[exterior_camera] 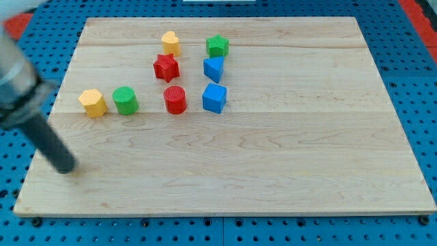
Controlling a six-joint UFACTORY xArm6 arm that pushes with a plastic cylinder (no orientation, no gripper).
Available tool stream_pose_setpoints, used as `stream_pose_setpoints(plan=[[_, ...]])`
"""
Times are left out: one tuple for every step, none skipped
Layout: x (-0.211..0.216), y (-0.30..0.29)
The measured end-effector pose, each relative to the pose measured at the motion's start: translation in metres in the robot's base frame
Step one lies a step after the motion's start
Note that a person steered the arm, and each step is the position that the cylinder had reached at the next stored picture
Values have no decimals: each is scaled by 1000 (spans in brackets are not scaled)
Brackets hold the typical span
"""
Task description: Adjust the group of blocks to form a semi circle
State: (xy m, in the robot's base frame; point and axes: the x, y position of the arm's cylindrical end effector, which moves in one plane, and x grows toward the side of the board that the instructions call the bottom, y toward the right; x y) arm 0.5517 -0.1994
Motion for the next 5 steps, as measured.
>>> stream_pose_setpoints(plan=[[-16,57],[-44,28],[-45,27],[-79,6],[-120,-42]])
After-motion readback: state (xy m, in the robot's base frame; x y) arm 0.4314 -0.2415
